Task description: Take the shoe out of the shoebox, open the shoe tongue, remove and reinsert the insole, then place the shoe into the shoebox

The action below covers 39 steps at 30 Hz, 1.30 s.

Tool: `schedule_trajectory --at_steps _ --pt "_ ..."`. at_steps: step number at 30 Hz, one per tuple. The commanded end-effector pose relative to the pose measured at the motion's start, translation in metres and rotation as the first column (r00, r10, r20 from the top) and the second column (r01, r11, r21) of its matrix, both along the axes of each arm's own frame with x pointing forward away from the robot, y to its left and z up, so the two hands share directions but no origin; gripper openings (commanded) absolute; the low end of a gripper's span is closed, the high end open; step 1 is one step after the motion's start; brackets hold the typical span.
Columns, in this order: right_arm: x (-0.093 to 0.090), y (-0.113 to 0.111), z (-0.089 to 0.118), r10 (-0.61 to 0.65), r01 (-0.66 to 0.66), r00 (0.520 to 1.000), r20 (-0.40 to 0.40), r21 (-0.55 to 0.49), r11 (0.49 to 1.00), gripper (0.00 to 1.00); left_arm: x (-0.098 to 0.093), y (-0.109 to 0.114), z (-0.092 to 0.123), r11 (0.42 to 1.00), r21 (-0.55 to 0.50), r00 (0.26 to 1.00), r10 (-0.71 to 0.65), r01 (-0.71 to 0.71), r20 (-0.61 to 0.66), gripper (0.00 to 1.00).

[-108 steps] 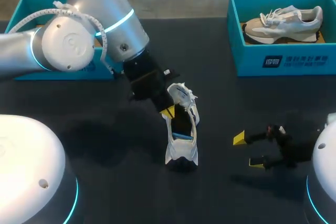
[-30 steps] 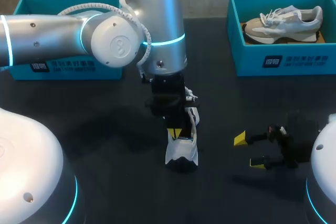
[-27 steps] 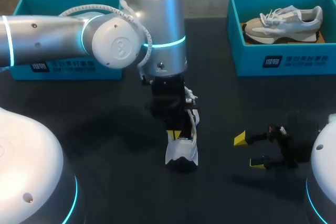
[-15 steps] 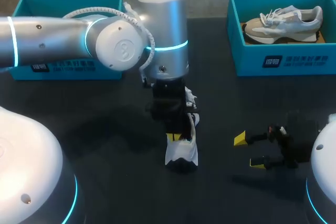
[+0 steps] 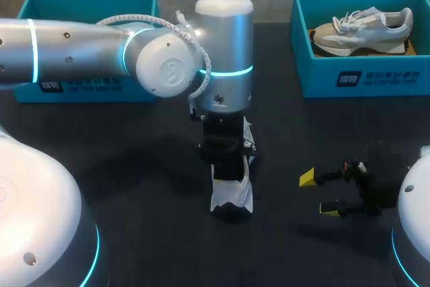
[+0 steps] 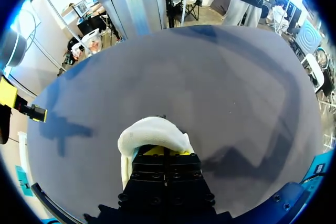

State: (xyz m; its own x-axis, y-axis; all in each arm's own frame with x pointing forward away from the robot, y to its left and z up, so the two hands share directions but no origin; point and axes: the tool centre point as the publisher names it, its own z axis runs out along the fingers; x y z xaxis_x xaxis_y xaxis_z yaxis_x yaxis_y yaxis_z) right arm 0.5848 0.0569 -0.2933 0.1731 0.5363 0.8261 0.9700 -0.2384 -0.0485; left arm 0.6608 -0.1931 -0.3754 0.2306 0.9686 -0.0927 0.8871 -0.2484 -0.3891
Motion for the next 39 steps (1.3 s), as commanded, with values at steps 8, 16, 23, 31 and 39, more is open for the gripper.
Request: schedule_trajectory --at_steps 8,16,23,31,39 --pt "-0.002 0.000 0.002 -0.002 0.002 1.000 0.001 -0.003 1.000 1.00 -0.004 -0.004 -0.017 0.999 -0.027 0.999 0.037 -0.036 0.036 0.00" --pt "-0.002 0.000 0.002 -0.002 0.002 1.000 0.001 -0.003 1.000 1.00 -0.004 -0.009 -0.025 0.996 -0.050 0.996 0.073 -0.071 0.049 0.00" --pt "-0.002 0.000 0.002 -0.002 0.002 1.000 0.001 -0.003 1.000 1.00 0.004 -0.009 -0.012 0.994 -0.067 0.994 0.086 -0.082 0.068 0.00" --pt "-0.002 0.000 0.002 -0.002 0.002 1.000 0.001 -0.003 1.000 1.00 0.016 -0.017 0.012 0.987 -0.129 0.989 0.108 -0.094 0.103 0.00" --pt "-0.002 0.000 0.002 -0.002 0.002 1.000 0.001 -0.003 1.000 1.00 0.014 -0.019 0.009 0.998 -0.062 0.993 0.040 -0.033 0.114 0.00"
